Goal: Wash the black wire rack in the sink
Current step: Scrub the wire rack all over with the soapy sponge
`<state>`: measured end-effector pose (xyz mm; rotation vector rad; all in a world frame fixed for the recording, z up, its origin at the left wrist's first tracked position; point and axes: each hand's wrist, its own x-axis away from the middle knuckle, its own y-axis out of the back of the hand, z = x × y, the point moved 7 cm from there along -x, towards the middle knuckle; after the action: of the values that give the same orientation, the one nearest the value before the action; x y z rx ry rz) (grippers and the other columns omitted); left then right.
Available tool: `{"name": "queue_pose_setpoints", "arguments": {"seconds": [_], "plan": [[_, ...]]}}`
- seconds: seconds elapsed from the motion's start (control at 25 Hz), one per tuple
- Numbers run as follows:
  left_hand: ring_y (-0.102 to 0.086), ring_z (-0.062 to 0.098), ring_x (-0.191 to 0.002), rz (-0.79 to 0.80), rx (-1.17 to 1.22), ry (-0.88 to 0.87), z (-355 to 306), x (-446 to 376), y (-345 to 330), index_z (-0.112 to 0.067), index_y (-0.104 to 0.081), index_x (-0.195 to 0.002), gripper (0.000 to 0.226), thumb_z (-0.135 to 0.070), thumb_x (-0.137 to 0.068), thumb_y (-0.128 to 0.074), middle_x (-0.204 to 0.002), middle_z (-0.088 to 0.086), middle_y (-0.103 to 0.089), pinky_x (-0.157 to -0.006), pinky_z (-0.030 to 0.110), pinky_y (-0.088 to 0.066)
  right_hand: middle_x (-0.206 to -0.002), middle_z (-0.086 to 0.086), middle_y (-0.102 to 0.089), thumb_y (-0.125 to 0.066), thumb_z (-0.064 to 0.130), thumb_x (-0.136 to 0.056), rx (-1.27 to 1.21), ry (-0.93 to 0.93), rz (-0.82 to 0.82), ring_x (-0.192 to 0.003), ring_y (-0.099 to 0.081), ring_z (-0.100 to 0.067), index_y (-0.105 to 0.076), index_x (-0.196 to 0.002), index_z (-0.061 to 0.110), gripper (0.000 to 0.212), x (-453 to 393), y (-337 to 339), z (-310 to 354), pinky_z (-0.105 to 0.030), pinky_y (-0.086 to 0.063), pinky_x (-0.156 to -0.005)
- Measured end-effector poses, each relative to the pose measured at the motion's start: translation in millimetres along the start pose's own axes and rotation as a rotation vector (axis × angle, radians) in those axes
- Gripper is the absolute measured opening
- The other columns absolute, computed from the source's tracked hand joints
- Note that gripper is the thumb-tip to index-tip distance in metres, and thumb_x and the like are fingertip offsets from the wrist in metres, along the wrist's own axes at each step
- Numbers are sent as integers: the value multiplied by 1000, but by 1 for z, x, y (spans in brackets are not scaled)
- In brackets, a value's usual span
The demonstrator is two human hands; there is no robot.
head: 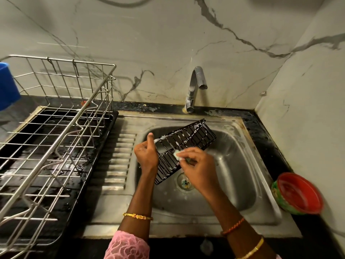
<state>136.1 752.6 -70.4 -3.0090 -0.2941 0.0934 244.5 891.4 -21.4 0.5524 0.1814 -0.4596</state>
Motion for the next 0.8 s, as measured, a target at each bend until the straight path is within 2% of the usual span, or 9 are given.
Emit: {"name": "queue_pose_setpoints", "arguments": {"seconds": [0.12, 0.2, 0.32, 0.44, 0.52, 0.64, 0.72, 0.8], "plan": [[-20, 1, -32, 12, -7, 6, -1, 1, 0, -17, -34, -48, 52, -13, -97, -50, -37, -15, -27, -37, 16, -16, -87, -2, -70, -68, 3, -79, -24, -93, -44, -70, -61, 6, -72, -91, 8, 14, -7, 24, -8, -5, -46, -56], [-21, 1, -30, 24, -10, -7, -3, 1, -1, -16, -35, -48, 52, -12, -97, -49, -39, -10, -28, -35, 14, -17, -86, -2, -67, -67, 7, -82, -41, -113, -100, -63, -59, 6, -70, -97, 8, 16, -31, 33, -4, -4, -45, -53], [-22, 1, -30, 44, -1, -30, -11, 5, -2, -16, -34, -48, 52, -11, -98, -48, -36, -14, -29, -35, 13, -17, -92, 0, -64, -67, 11, -82, -37, -76, -111, -71, -55, 4, -67, -100, 5, 19, -61, 21, 9, -3, -47, -60], [-24, 1, -28, 37, 21, -43, -20, 8, -2, -19, -33, -46, 55, -8, -98, -47, -29, -11, -31, -35, 11, -18, -96, -5, -66, -67, 6, -82, 97, 12, -106, -79, -58, -6, -68, -96, 1, 15, -56, 1, 11, -6, -49, -66], [-26, 1, -27, 8, 35, -50, -24, 8, 1, -20, -34, -45, 56, -6, -98, -47, -28, -10, -33, -34, 9, -19, -97, -9, -67, -65, -1, -82, 102, 48, -113, -81, -61, -11, -68, -93, -1, 11, -38, 1, 3, -6, -50, -69], [-24, 1, -28, 0, 30, -39, -20, 5, 5, -20, -33, -45, 56, -8, -98, -48, -28, -10, -31, -34, 11, -18, -97, -8, -68, -62, -9, -81, 80, -52, -88, -78, -60, -4, -69, -90, 2, 16, -13, 17, -19, 1, -45, -66], [-23, 1, -28, 11, 21, -23, -16, 4, 6, -19, -34, -46, 55, -10, -98, -48, -29, -10, -31, -33, 12, -17, -92, -3, -68, -61, -10, -80, 43, -98, -106, -76, -57, 4, -69, -88, 6, 19, -11, 29, -24, -1, -46, -64], [-23, 1, -27, 40, 19, -29, -17, 5, 3, -16, -39, -46, 53, -10, -98, -47, -29, -12, -31, -33, 12, -18, -90, 1, -66, -62, -8, -80, -16, -95, -176, -76, -58, 3, -69, -89, 8, 20, -28, 37, -18, -5, -49, -65]]}}
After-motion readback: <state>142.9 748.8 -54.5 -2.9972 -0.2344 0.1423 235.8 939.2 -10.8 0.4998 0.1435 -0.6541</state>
